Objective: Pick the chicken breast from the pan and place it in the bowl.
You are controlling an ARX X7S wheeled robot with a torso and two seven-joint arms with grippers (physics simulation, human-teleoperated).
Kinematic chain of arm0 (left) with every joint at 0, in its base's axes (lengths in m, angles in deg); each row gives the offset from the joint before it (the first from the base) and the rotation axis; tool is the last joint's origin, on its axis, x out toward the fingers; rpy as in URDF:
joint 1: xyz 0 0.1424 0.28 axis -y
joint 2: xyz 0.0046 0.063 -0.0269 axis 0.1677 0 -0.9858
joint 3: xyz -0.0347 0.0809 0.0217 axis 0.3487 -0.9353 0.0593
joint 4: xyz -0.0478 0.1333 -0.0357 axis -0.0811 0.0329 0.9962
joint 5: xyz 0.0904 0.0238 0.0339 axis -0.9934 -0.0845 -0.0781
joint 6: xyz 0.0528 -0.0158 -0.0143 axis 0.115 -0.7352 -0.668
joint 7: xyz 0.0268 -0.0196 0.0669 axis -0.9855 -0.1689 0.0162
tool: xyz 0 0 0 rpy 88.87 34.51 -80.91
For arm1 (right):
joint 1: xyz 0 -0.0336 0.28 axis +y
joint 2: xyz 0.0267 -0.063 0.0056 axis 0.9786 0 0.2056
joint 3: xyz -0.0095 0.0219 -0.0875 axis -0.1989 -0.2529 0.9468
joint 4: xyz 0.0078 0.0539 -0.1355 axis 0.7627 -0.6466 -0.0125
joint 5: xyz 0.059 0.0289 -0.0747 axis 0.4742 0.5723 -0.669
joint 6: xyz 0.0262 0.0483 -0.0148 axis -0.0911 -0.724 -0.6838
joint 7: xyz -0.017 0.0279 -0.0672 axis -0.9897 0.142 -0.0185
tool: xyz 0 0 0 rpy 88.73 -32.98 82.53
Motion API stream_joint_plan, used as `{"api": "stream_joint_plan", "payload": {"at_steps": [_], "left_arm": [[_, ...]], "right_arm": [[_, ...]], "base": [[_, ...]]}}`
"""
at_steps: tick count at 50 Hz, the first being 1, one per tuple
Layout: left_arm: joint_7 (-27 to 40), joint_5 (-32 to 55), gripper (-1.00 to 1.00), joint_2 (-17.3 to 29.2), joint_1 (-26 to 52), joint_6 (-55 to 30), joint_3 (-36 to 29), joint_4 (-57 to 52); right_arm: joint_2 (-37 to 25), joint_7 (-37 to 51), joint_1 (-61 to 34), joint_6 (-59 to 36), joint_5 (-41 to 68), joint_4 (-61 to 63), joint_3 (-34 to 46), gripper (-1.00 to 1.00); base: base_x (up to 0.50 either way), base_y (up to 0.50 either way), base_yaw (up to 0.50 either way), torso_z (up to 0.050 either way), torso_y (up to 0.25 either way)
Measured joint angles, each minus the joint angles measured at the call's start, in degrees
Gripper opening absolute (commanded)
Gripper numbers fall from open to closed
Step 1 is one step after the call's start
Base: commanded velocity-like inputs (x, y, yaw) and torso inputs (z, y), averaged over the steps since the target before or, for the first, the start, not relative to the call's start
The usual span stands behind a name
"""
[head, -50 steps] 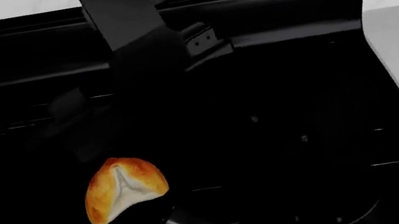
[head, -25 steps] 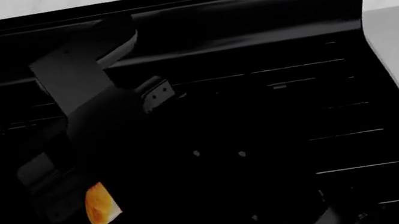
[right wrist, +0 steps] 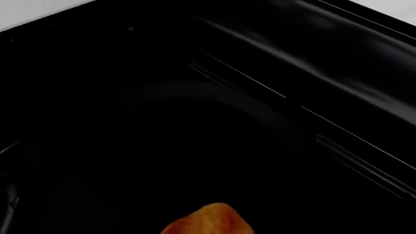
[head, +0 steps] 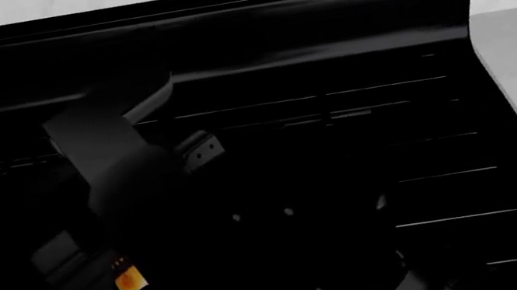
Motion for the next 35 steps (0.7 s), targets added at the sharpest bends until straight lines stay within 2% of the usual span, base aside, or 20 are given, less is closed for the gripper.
{"api": "stream_joint_plan", "payload": {"at_steps": [35], "left_arm": [[2.2, 1.7, 1.0, -0.1, -0.2, 1.8, -0.5, 0.8]], "right_arm": [[-1.3, -3.4, -0.7, 5.0, 0.7, -4.2, 4.2, 1.0]], "base": [[0.0, -0.01, -0.01, -0.015, 0.0]]}}
